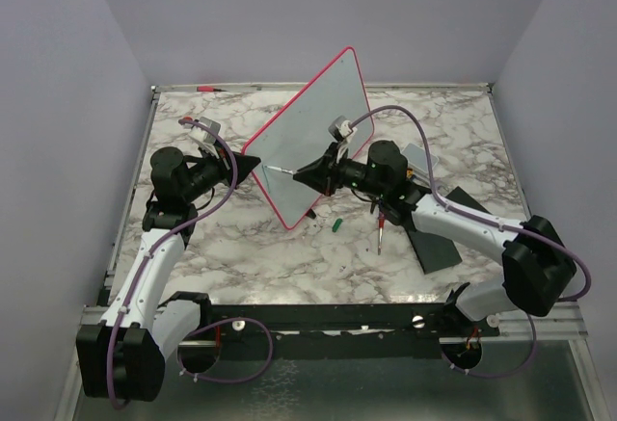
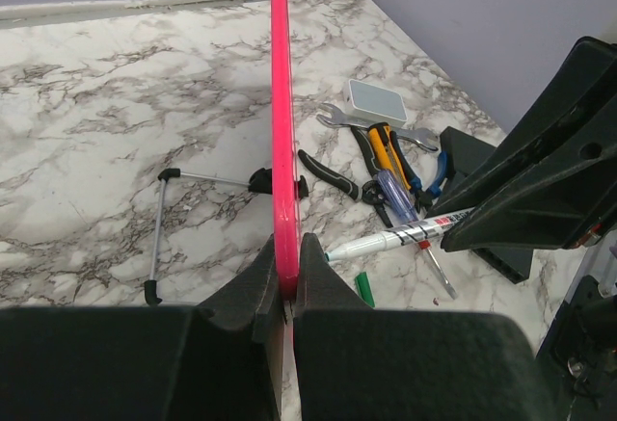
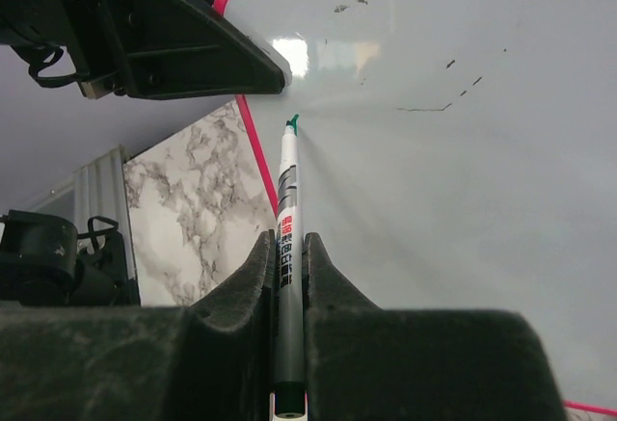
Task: Write a sentence on the whiteboard
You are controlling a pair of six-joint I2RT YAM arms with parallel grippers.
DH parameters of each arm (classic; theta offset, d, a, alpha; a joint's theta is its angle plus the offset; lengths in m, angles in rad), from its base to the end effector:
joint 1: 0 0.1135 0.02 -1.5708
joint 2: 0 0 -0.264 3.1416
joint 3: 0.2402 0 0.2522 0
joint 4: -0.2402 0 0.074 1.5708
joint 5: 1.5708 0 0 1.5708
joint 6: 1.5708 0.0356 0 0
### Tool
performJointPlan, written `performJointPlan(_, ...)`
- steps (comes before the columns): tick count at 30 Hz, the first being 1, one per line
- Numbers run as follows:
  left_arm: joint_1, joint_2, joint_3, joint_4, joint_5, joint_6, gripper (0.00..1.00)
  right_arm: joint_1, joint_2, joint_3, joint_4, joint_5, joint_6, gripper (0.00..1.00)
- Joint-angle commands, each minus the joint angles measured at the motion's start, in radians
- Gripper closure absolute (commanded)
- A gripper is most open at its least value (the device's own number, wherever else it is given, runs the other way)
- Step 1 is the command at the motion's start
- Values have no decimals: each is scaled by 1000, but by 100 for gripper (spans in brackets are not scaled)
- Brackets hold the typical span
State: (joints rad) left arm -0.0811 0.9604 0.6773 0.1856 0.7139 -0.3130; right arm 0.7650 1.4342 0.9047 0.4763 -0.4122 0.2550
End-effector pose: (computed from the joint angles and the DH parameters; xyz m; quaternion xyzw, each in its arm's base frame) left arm 0.2185 -0.0411 0.3092 0.1529 0.7165 -0.3770 0.5666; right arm 0.2298 0.2404 0.2974 -0.3154 0.6518 0.4584 0.5153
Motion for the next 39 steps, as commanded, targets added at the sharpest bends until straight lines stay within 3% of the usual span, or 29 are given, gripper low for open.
performJointPlan(1, -20, 31, -36, -156, 58, 62, 100, 3, 28, 44, 58, -18, 9, 100)
performJointPlan(31, -21, 21, -39, -156, 65, 61, 100, 4, -5, -32, 41, 236, 25, 99)
performJointPlan(39, -22, 23, -40, -156, 65, 61, 100, 4, -4, -54, 27, 179, 16, 99)
